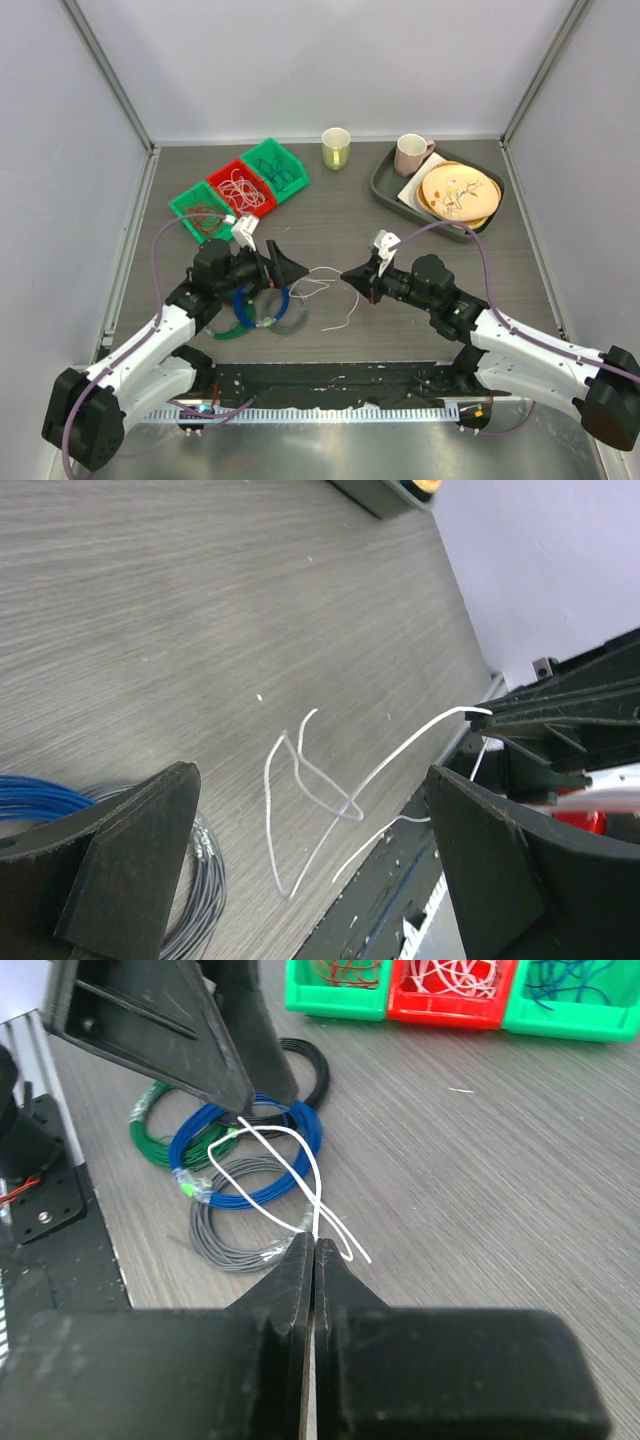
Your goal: Untangle the cables
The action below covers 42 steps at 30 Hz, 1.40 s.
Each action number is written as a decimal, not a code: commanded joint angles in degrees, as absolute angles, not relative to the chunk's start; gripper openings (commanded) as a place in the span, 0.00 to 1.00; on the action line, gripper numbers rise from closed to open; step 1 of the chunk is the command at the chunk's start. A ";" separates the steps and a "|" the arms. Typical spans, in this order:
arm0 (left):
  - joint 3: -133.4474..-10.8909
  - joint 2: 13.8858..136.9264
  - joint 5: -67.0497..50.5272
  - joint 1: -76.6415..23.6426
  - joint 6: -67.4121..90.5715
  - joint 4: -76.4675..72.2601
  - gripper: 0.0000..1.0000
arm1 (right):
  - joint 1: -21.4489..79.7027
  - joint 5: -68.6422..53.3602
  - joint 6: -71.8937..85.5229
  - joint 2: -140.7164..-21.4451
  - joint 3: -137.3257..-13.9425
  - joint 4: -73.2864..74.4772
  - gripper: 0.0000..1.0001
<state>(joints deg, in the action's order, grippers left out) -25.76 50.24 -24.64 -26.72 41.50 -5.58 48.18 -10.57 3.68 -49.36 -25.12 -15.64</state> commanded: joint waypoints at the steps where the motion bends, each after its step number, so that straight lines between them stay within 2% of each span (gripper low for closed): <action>1: -23.47 52.90 -35.05 -26.81 40.34 -17.72 1.00 | 48.78 -15.73 4.13 -48.87 -25.93 -18.46 0.01; 4: -22.76 53.70 -40.07 -26.89 40.95 -21.35 1.00 | 48.87 -15.82 4.39 -49.04 -26.28 -18.28 0.01; 8: -23.64 53.17 -35.25 -28.38 38.59 -16.10 0.84 | 48.96 -15.56 4.83 -48.60 -27.07 -17.76 0.01; 11: -24.00 52.74 -33.14 -30.05 37.01 -14.59 0.79 | 49.04 -14.51 5.01 -48.17 -28.12 -15.56 0.01; 14: -24.26 53.08 -32.44 -32.42 35.16 -14.33 0.77 | 49.04 -14.24 5.18 -48.34 -28.82 -14.77 0.01; 16: -25.22 53.52 -31.73 -33.31 34.46 -13.11 0.72 | 49.04 -14.33 5.54 -48.95 -29.44 -13.80 0.01; 22: -26.19 54.14 -28.83 -35.33 32.70 -10.90 0.43 | 49.13 -13.71 6.06 -49.40 -29.97 -13.36 0.01; 23: -26.19 54.23 -28.39 -35.42 32.78 -10.81 0.33 | 49.04 -13.45 6.15 -49.31 -30.06 -13.27 0.01; 25: -26.28 54.05 -27.52 -35.59 32.87 -10.55 0.21 | 49.04 -13.45 6.42 -49.13 -30.06 -13.01 0.01; 26: -26.37 53.97 -26.12 -35.77 32.96 -10.37 0.06 | 49.13 -13.53 6.68 -49.04 -30.15 -12.92 0.01; 27: -26.54 53.88 -25.58 -35.77 33.13 -10.02 0.00 | 49.13 -13.54 6.85 -49.13 -30.15 -12.66 0.01; 30: -26.63 53.18 -24.09 -35.86 33.48 -9.41 0.00 | 49.04 -13.45 7.38 -48.78 -30.15 -12.31 0.01; 33: -26.89 51.16 -21.29 -35.86 34.71 -8.62 0.00 | 49.04 -12.48 9.13 -48.78 -30.15 -11.95 0.15; 34: -27.16 50.54 -20.23 -35.86 35.06 -8.09 0.00 | 49.13 -12.13 9.75 -48.69 -30.06 -11.87 0.36; 35: -27.94 49.84 -19.17 -35.86 35.76 -7.39 0.00 | 49.13 -11.95 10.89 -48.60 -30.06 -11.60 0.46; 37: -28.74 47.56 -15.23 -35.86 36.30 -5.37 0.00 | 49.04 -8.80 12.65 -48.17 -29.97 -11.25 0.57; 38: -29.35 46.68 -13.64 -35.86 36.91 -4.84 0.00 | 49.13 -6.96 13.87 -47.90 -29.80 -11.08 0.69; 39: -29.70 45.97 -11.80 -35.86 37.44 -3.62 0.00 | 49.13 -5.29 15.97 -47.03 -29.79 -10.73 0.74; 40: -30.14 44.66 -7.51 -35.86 37.88 -2.82 0.00 | 49.13 -1.45 17.30 -46.50 -29.71 -10.46 0.87; 42: -32.25 43.95 -3.19 -35.86 38.49 -0.19 0.00 | 49.13 3.13 20.37 -44.92 -29.53 -8.02 0.89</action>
<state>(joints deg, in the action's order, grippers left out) -27.18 46.72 -14.92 -35.79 36.49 -3.88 48.80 -7.53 13.43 -48.34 -27.66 -9.56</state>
